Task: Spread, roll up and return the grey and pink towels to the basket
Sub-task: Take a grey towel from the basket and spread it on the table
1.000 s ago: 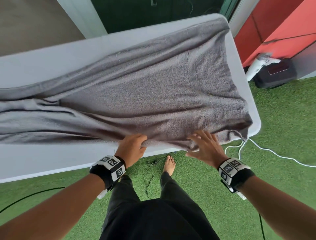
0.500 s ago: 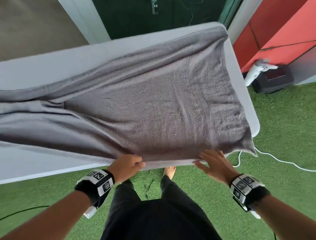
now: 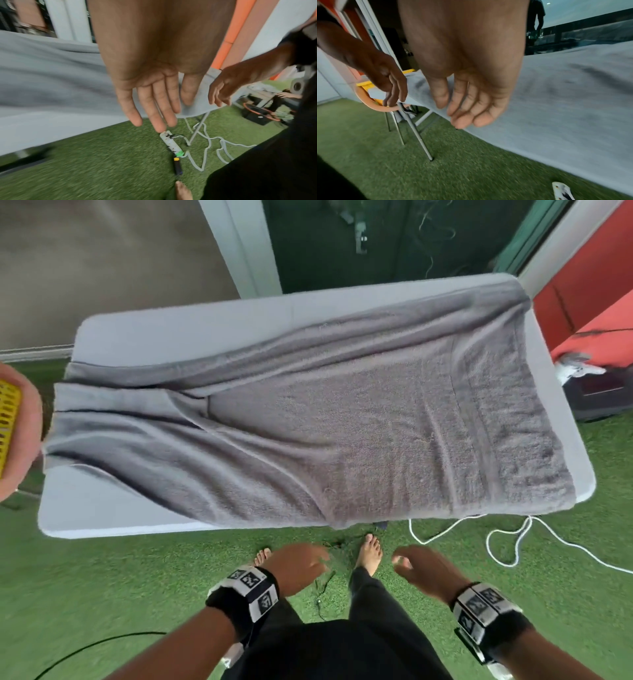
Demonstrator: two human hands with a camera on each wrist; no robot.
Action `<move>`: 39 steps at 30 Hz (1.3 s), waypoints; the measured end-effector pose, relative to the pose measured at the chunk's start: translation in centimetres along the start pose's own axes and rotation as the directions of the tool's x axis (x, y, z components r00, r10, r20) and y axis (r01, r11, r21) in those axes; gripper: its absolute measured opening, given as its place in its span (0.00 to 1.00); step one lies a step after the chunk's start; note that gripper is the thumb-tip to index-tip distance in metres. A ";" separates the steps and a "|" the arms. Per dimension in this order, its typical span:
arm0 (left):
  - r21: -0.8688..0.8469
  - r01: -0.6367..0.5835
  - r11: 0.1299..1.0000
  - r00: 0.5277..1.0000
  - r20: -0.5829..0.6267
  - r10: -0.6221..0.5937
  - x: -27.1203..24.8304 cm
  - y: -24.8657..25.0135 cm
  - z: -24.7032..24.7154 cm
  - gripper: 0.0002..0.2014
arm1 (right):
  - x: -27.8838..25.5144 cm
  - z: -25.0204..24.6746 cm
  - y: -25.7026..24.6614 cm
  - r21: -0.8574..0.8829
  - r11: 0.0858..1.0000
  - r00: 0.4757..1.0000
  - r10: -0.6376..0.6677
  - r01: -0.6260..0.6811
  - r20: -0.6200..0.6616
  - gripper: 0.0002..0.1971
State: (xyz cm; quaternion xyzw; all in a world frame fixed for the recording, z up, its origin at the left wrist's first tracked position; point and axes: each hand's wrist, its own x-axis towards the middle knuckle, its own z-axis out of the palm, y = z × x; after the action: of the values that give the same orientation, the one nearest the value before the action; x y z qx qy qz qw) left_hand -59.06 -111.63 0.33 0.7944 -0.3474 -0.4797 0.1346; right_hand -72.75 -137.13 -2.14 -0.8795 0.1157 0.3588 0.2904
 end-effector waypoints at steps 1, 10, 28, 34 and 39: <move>-0.021 0.023 1.000 0.999 -0.023 -0.023 -1.3 -2.0 -0.3 0.17 | 0.9 0.2 -2.5 0.025 0.999 0.999 -0.033 0.034 -0.014 0.11; -0.046 0.322 0.946 0.850 -0.427 -0.310 -13.2 -22.0 -7.6 0.13 | 10.7 3.5 -28.4 0.086 0.958 0.949 -0.253 0.273 -0.189 0.12; 0.254 0.329 0.909 0.774 -0.625 -0.106 -15.1 -37.9 -18.6 0.13 | 20.3 5.9 -45.1 -0.111 0.953 0.935 -0.299 0.282 -0.192 0.03; 0.225 0.348 0.910 0.721 -0.685 -0.106 -21.9 -42.7 -15.2 0.15 | 14.6 6.5 -44.4 -0.070 0.865 0.864 -0.501 0.497 -0.055 0.07; 0.001 0.344 0.939 0.551 -0.810 -0.201 -26.4 -43.3 -11.2 0.17 | 14.5 7.4 -43.7 -0.095 0.891 0.890 -0.450 0.443 -0.074 0.10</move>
State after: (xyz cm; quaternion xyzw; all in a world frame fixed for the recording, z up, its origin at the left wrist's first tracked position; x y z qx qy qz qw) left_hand -39.09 -63.73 -0.08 0.9762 -0.1591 -0.0582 0.1356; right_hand -48.50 -97.52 2.18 -0.9087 -0.0897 0.2448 0.3260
